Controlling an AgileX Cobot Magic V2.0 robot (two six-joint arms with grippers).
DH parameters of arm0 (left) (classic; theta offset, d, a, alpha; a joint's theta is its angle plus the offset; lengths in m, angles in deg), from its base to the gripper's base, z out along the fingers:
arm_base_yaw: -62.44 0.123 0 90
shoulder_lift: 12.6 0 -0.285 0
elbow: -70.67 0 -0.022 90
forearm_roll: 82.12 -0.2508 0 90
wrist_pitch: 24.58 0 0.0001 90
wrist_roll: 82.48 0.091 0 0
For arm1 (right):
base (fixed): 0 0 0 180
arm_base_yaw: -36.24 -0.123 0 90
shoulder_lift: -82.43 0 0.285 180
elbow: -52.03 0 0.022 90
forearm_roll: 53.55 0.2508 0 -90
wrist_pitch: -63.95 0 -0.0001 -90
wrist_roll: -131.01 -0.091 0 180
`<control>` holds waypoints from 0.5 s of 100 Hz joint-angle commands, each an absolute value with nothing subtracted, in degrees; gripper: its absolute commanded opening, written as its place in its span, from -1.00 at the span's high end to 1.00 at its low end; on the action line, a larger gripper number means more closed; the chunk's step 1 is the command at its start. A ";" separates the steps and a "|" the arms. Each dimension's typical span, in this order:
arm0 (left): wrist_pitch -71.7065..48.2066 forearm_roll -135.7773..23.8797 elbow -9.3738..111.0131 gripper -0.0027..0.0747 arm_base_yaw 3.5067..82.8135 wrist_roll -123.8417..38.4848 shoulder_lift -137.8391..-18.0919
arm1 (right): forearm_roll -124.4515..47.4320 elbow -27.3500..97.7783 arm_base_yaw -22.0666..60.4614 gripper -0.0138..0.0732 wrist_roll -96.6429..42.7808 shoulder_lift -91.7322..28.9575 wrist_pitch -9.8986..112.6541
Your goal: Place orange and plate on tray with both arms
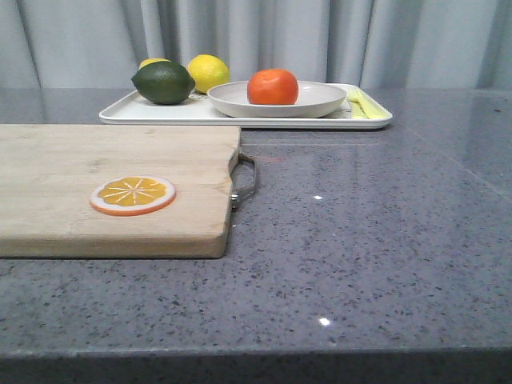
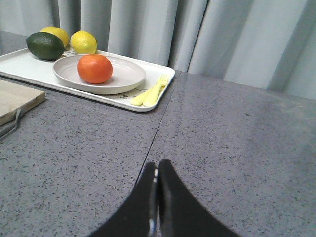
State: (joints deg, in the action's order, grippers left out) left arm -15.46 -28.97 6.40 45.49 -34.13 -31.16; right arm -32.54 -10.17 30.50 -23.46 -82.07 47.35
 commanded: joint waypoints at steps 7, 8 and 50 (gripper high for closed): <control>-18.69 -27.83 7.82 0.98 45.62 -34.18 -31.61 | -32.67 -8.59 30.76 0.84 -22.92 -81.48 51.42; -18.69 -27.83 7.82 0.98 45.62 -34.18 -31.61 | -32.67 -8.59 30.76 0.84 -22.92 -81.48 51.42; -19.75 -28.08 7.82 0.98 45.62 -34.18 -31.61 | -32.67 -8.59 30.76 0.84 -22.92 -81.48 51.42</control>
